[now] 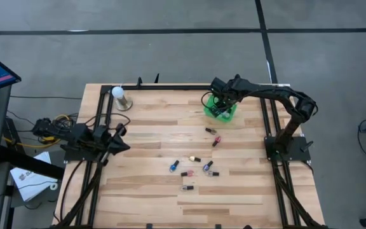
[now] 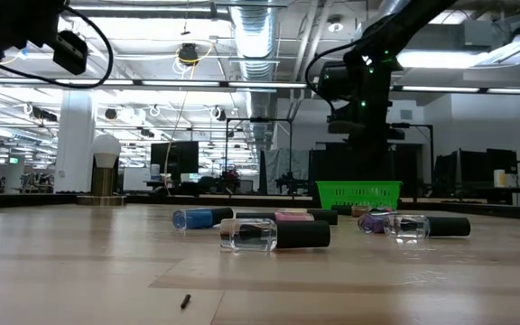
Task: Pick & Place Nail Polish
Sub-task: Put the white nail polish into the green bin, then put the red nail polish into the green bin
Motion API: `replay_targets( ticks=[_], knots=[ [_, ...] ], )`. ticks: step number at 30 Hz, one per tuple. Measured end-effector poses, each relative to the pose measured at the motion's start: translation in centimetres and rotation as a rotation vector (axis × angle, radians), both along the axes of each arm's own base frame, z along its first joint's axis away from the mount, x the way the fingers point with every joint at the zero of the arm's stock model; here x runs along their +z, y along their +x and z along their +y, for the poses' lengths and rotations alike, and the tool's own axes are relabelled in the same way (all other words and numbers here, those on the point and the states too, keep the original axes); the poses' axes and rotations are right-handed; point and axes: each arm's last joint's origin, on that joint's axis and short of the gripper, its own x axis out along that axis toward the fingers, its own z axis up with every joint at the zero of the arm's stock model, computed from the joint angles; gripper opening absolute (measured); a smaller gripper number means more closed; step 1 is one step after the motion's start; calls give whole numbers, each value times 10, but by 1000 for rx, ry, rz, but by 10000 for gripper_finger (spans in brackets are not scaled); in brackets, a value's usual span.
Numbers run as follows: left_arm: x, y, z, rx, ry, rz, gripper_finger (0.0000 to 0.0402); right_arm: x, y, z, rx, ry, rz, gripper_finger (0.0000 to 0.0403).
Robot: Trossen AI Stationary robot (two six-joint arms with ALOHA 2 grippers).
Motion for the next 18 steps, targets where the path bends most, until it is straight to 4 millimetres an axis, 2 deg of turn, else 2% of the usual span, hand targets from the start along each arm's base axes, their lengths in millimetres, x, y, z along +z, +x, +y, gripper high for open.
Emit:
replay_targets(
  ticks=[8, 10, 13, 18],
  knots=[
    [0, 0, 1, 20, -12, 3, 2, 1, 1, 1, -11, -12, 6, 151],
    [1, 0, 1, 5, -60, 1, 4, 5, 5, 4, -5, -18, -7, 163],
    [3, -1, 1, 4, -62, -19, 4, 19, 14, 13, 26, -51, -68, 176],
    [-1, 0, 0, -58, 42, 3, 4, 50, 23, 35, 75, -121, -226, 182]
  ],
)
